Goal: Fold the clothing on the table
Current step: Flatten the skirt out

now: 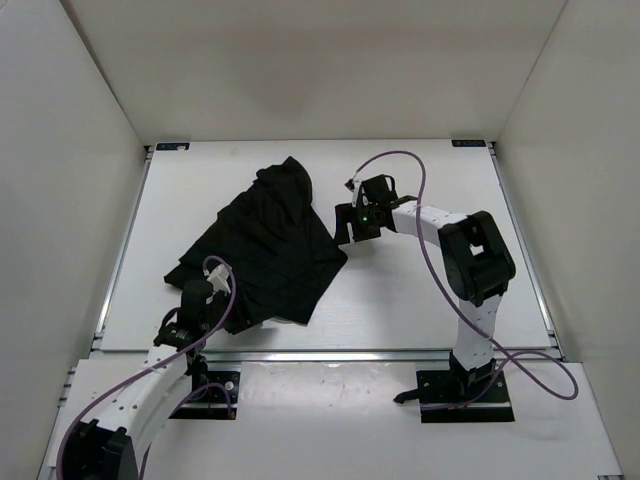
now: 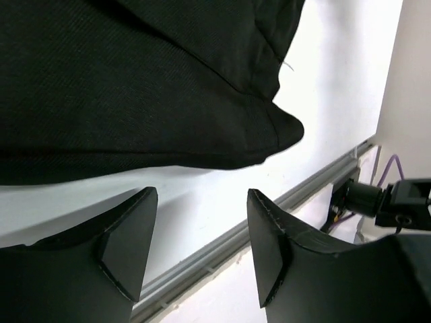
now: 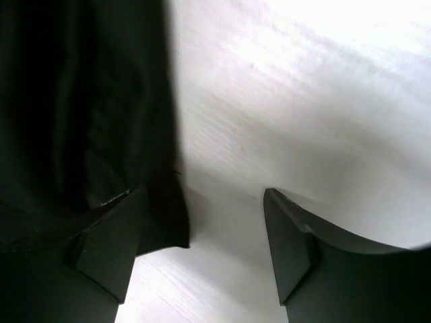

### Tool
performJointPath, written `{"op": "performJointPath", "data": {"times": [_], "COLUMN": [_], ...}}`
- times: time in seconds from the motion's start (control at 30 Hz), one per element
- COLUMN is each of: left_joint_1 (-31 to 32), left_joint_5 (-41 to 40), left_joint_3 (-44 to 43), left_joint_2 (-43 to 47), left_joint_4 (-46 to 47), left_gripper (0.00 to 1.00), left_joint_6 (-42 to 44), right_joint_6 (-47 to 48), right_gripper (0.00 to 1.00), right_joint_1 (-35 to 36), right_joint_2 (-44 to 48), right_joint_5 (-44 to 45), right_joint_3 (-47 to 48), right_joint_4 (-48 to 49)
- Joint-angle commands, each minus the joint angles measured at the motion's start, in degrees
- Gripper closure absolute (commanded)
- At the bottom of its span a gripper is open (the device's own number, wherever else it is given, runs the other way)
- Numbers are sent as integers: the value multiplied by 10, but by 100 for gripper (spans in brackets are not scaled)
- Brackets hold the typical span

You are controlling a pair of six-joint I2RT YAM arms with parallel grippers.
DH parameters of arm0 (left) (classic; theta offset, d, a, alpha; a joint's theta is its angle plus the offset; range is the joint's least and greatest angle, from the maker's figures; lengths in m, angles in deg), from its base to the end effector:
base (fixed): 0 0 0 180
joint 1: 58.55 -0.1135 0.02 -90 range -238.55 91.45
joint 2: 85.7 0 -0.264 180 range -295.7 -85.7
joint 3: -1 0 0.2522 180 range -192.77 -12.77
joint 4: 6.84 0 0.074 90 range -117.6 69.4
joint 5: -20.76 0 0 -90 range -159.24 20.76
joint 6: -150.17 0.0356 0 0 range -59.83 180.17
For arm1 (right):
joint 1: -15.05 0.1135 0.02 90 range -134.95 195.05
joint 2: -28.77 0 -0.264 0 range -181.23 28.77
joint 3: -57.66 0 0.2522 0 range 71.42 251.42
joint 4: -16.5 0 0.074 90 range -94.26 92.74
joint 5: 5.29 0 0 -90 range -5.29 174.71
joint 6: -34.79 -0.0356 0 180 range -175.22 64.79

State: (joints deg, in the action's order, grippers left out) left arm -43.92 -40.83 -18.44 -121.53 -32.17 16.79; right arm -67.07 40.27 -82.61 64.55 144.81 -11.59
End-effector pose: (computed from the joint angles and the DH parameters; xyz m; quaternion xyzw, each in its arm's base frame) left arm 0.1181 -0.0483 0.1268 -0.1224 0.8819 -0.3881 0.2382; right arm 0.3674 0.1866 0.1708 -0.1645 0.9189 0.2581 0.2488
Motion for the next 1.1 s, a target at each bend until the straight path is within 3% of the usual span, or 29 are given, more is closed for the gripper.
{"op": "performJointPath", "data": {"times": [0.0, 0.13, 0.23, 0.27, 0.3, 0.33, 0.4, 0.5, 0.67, 0.77, 0.8, 0.83, 0.87, 0.93, 1.0, 1.07], "left_joint_1": [-7, -12, -20, -24, -20, -20, -17, -24, -39, -65, -79, -92, -89, -74, -35, 19], "left_joint_5": [-28, -79, -95, -102, -106, -112, -130, -137, -175, -128, -99, -84, -54, -45, -85, -121], "left_joint_3": [8, 21, 24, 20, 15, 1, -30, -80, -257, -311, -319, -326, -332, -345, -362, -368], "left_joint_2": [10, -5, -30, -49, -62, -84, -142, -203, -394, -462, -470, -476, -471, -442, -392, -362], "left_joint_4": [30, 26, 45, 46, 62, 71, 85, 110, 80, 89, 94, 97, 96, 75, 21, -8], "left_gripper": [34, 39, 43, 48, 52, 62, 98, 100, 100, 100, 94, 80, 52, 41, 27, 23], "left_joint_6": [-28, -36, -37, -36, -32, -26, -12, 14, 105, 122, 120, 119, 122, 127, 145, 146], "right_joint_6": [28, 31, 36, 38, 44, 43, 25, -17, -79, -83, -87, -98, -112, -125, -133, -126], "right_gripper": [33, 34, 42, 50, 71, 100, 100, 100, 100, 100, 100, 100, 100, 100, 100, 100], "right_joint_1": [22, 37, 50, 52, 54, 57, 52, 36, -28, -7, 0, 7, 7, -3, -13, -15], "right_joint_2": [-14, -25, -51, -57, -60, -61, -35, 44, 215, 275, 287, 297, 301, 301, 293, 286], "right_joint_5": [-14, -17, -23, -24, -18, -15, 11, 34, -62, -76, -64, -50, -53, -71, -77, -74], "right_joint_3": [29, 28, 46, 51, 58, 59, 34, -55, -283, -335, -343, -348, -357, -371, -373, -368], "right_joint_4": [-32, -28, -49, -63, -69, -82, -80, -49, 50, 60, 60, 55, 67, 91, 100, 96]}}
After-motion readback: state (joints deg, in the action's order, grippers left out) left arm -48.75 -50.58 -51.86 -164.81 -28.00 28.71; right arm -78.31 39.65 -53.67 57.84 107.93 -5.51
